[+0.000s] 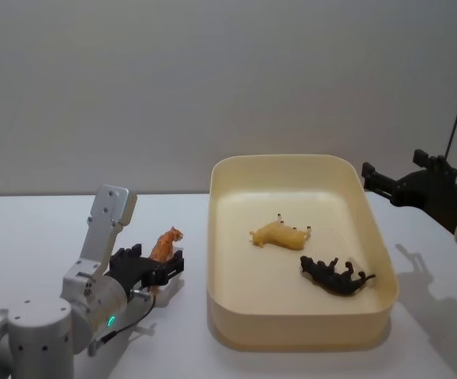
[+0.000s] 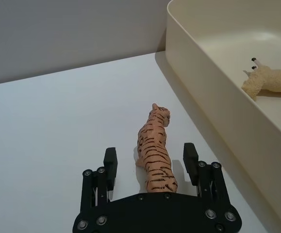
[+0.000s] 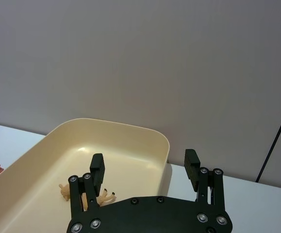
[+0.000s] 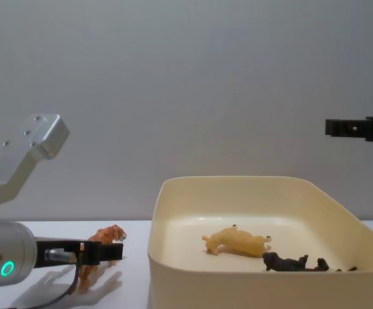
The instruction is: Pick up the toy alternately with two hands and place it into the central storage box.
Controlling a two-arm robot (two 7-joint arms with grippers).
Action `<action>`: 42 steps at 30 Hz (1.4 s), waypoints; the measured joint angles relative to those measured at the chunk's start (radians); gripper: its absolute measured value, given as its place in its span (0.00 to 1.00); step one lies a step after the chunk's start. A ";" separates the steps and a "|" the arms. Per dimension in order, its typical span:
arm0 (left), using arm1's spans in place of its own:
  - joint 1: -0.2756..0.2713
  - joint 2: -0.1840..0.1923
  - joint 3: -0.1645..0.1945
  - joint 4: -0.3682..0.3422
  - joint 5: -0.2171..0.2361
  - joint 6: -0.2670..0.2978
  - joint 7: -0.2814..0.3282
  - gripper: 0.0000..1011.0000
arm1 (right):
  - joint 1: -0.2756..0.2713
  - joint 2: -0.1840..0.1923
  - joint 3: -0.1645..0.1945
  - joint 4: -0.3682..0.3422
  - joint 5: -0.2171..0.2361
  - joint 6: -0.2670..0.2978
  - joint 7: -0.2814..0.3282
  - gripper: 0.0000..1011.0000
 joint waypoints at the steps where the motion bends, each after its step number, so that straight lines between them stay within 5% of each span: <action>1: -0.003 -0.003 0.000 0.005 0.001 0.003 0.002 0.83 | 0.000 0.000 0.000 0.000 0.000 0.000 0.000 0.99; 19: -0.018 -0.015 0.000 0.029 0.005 0.015 0.011 0.30 | 0.000 0.000 0.000 0.000 0.000 0.000 0.000 0.99; 42: -0.050 -0.035 -0.014 -0.045 0.041 -0.030 0.062 0.29 | 0.000 0.000 0.000 0.000 0.000 0.000 0.000 0.99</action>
